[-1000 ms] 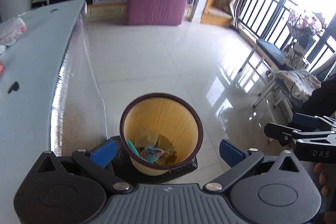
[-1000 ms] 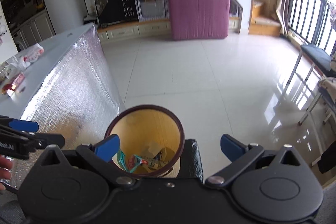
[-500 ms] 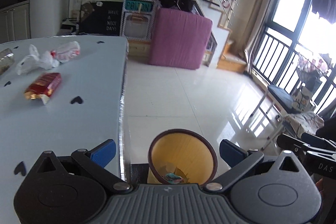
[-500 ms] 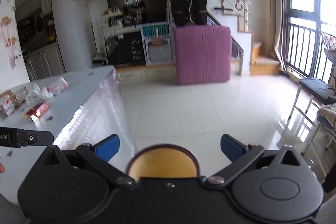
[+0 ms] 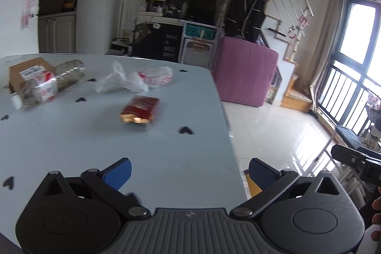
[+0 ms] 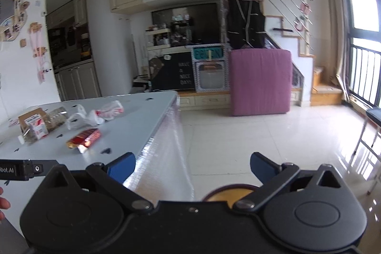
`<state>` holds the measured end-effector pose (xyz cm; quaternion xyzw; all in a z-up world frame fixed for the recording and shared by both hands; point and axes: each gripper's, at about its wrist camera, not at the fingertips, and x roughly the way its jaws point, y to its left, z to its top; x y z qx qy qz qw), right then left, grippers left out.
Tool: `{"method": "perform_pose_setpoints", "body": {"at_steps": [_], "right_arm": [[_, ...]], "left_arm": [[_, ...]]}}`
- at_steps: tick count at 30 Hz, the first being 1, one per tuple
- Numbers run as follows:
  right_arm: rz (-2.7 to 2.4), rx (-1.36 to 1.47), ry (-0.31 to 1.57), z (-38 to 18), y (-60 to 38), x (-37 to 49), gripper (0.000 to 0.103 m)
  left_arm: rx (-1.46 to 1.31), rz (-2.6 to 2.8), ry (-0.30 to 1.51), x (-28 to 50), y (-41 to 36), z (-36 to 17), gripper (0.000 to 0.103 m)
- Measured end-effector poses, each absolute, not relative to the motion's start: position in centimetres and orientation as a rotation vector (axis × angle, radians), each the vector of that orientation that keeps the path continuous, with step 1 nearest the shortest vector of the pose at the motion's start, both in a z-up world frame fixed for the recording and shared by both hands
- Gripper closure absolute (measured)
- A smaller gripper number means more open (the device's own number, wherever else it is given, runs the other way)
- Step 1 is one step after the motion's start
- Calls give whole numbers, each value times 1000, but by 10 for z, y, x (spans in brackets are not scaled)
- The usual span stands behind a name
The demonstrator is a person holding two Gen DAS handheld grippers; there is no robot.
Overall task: Collect trash
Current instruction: 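Reach the left tool to the clear plastic bottle while the right tool reaches the red cigarette pack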
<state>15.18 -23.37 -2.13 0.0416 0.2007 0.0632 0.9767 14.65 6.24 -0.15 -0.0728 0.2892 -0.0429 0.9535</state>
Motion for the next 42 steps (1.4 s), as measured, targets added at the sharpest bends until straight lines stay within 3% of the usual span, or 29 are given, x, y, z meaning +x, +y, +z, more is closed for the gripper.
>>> {"method": "perform_pose_setpoints", "body": {"at_steps": [17, 34, 42], "right_arm": [[242, 116, 515, -33, -71, 217, 0], [187, 192, 618, -65, 60, 320, 0], [184, 202, 616, -83, 66, 331, 20]], "left_arm": [[-120, 113, 532, 153, 227, -2, 0], [-103, 61, 549, 197, 322, -27, 0], [-49, 97, 521, 249, 360, -33, 0]]}}
